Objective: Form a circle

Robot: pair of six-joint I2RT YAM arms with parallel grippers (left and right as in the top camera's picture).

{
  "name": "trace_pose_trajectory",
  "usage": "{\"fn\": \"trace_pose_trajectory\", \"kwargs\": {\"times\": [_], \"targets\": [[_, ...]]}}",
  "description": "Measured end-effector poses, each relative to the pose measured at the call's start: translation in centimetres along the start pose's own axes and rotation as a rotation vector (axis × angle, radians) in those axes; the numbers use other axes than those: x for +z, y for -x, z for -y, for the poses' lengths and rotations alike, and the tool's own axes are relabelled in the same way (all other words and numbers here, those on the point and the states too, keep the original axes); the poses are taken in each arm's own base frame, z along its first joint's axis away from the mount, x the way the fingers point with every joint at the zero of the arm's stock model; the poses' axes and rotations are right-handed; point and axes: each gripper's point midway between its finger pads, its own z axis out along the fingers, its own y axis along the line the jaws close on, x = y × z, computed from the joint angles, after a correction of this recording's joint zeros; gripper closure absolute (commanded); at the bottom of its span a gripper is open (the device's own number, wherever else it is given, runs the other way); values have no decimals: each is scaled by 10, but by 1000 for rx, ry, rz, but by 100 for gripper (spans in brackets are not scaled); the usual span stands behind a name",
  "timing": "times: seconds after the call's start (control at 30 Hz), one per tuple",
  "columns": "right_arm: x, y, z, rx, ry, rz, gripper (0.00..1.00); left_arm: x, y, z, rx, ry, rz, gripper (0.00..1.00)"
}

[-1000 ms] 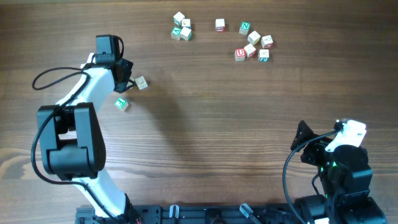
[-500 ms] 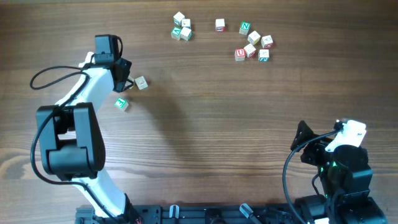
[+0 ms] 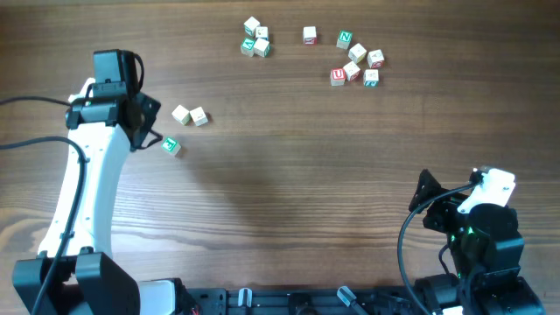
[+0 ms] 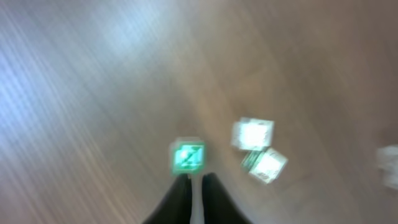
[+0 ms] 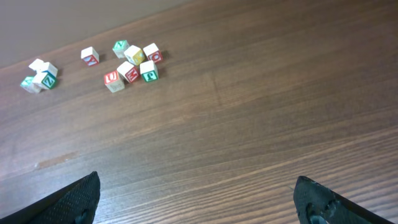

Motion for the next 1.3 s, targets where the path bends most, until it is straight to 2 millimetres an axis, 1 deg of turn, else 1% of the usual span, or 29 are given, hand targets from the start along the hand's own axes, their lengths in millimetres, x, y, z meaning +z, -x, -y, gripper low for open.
{"fn": "trace_pose_trajectory", "kwargs": {"times": [0.07, 0.1, 0.17, 0.23, 0.37, 0.43, 0.53, 0.6, 0.7, 0.77, 0.83, 0.87, 0.93, 1.03, 1.07, 1.17, 1.23, 1.3], "targets": [[0, 0, 0, 0, -1, -1, 0, 1, -14, -6, 28, 29, -39, 51], [0, 0, 0, 0, 0, -1, 0, 1, -17, -5, 35, 26, -46, 47], [0, 0, 0, 0, 0, -1, 0, 6, -25, 0, 34, 1, -67, 46], [0, 0, 0, 0, 0, -1, 0, 14, -35, -4, 38, 4, -100, 48], [0, 0, 0, 0, 0, -1, 0, 29, -40, 0, 32, -32, -94, 49], [0, 0, 0, 0, 0, -1, 0, 38, -42, 0, 29, -47, -88, 47], [0, 0, 0, 0, -1, -1, 0, 57, -48, 0, 31, -39, -97, 44], [0, 0, 0, 0, 0, -1, 0, 76, -53, 2, 35, -19, -112, 41], [0, 0, 0, 0, -1, -1, 0, 101, -62, 1, 41, 11, -144, 40], [0, 0, 0, 0, 0, -1, 0, 108, -66, -4, 42, 33, -162, 44], [0, 0, 0, 0, 0, -1, 0, 112, -66, -8, 35, 47, -168, 51], [0, 0, 0, 0, 0, -1, 1, 113, -65, -9, 33, 50, -169, 59], [0, 0, 0, 0, 0, -1, 0, 114, -63, -10, 30, 52, -168, 70], [0, 0, 0, 0, 0, -1, 0, 114, -64, -10, 27, 48, -172, 81], [0, 0, 0, 0, 0, -1, 0, 113, -65, -9, 30, 45, -176, 82], [0, 0, 0, 0, 0, -1, 0, 113, -66, -8, 30, 36, -189, 82], [0, 0, 0, 0, 0, -1, 0, 111, -70, -6, 27, 27, -216, 85], [0, 0, 0, 0, -1, -1, 0, 106, -85, 1, 26, -21, -308, 88]]}}
